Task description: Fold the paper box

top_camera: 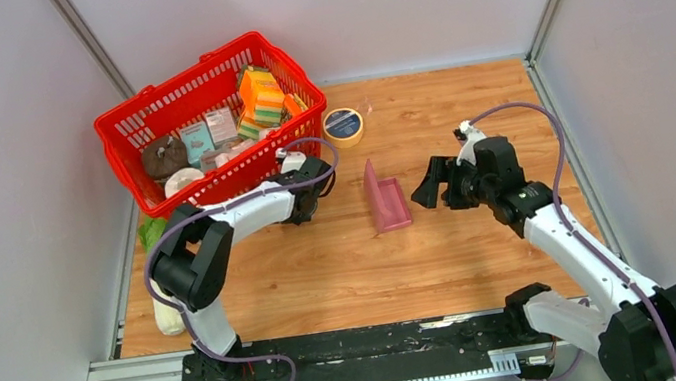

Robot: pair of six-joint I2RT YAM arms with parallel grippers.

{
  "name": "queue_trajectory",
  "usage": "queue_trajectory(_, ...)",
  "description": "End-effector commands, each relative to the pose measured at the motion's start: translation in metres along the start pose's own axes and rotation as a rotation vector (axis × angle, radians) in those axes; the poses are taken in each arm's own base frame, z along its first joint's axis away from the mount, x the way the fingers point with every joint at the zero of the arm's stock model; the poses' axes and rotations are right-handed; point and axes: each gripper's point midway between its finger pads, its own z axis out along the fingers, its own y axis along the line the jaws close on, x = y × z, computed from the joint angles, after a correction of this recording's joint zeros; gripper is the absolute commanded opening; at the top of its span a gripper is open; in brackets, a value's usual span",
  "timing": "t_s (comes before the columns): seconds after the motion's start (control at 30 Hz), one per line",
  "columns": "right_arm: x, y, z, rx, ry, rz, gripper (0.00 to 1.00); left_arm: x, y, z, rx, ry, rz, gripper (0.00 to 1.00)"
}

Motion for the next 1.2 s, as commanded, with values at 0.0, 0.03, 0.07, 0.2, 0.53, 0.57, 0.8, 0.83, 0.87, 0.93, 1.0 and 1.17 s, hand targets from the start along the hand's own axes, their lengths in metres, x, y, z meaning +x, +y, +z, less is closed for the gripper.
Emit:
queue_trajectory(0.0, -0.006, 0.014, -0.013, -0.061, -0.051, -0.051, 0.86, -0.025, 0.000, 0.007, 0.003, -0.034, -0.007, 0.56)
queue_trajectory(0.03, -0.007, 0.015, -0.014, -0.069, -0.058, -0.056, 0.86, -0.021, -0.001, 0.012, 0.008, -0.017, 0.017, 0.56)
queue_trajectory(0.07, -0.008, 0.017, -0.015, -0.078, -0.061, -0.058, 0.86, -0.020, -0.001, 0.015, 0.025, 0.000, 0.022, 0.56)
queue_trajectory(0.2, -0.014, 0.026, -0.019, -0.109, -0.067, -0.071, 0.86, -0.014, 0.000, 0.025, 0.049, 0.018, 0.068, 0.58)
queue_trajectory(0.53, -0.019, 0.027, -0.020, -0.106, -0.083, -0.078, 0.86, -0.014, 0.011, 0.032, 0.029, 0.061, 0.123, 0.39)
queue_trajectory(0.57, -0.018, 0.026, -0.020, -0.107, -0.083, -0.074, 0.86, -0.013, 0.009, 0.033, 0.035, 0.064, 0.124, 0.39)
queue_trajectory(0.8, -0.015, 0.025, -0.022, -0.101, -0.082, -0.074, 0.86, -0.011, 0.010, 0.036, 0.027, 0.071, 0.145, 0.39)
queue_trajectory(0.83, -0.014, 0.025, -0.022, -0.101, -0.078, -0.074, 0.86, -0.011, 0.013, 0.036, 0.009, 0.068, 0.149, 0.39)
queue_trajectory(0.87, -0.014, 0.025, -0.022, -0.101, -0.078, -0.076, 0.86, -0.011, 0.015, 0.036, 0.000, 0.066, 0.155, 0.40)
queue_trajectory(0.93, -0.014, 0.025, -0.021, -0.100, -0.077, -0.074, 0.86, -0.011, 0.019, 0.037, -0.014, 0.064, 0.170, 0.40)
queue_trajectory(1.0, -0.014, 0.025, -0.021, -0.104, -0.075, -0.068, 0.86, -0.011, 0.019, 0.037, -0.012, 0.068, 0.179, 0.39)
queue_trajectory(1.17, -0.015, 0.028, -0.023, -0.112, -0.084, -0.059, 0.86, -0.008, 0.017, 0.035, 0.008, 0.071, 0.178, 0.24)
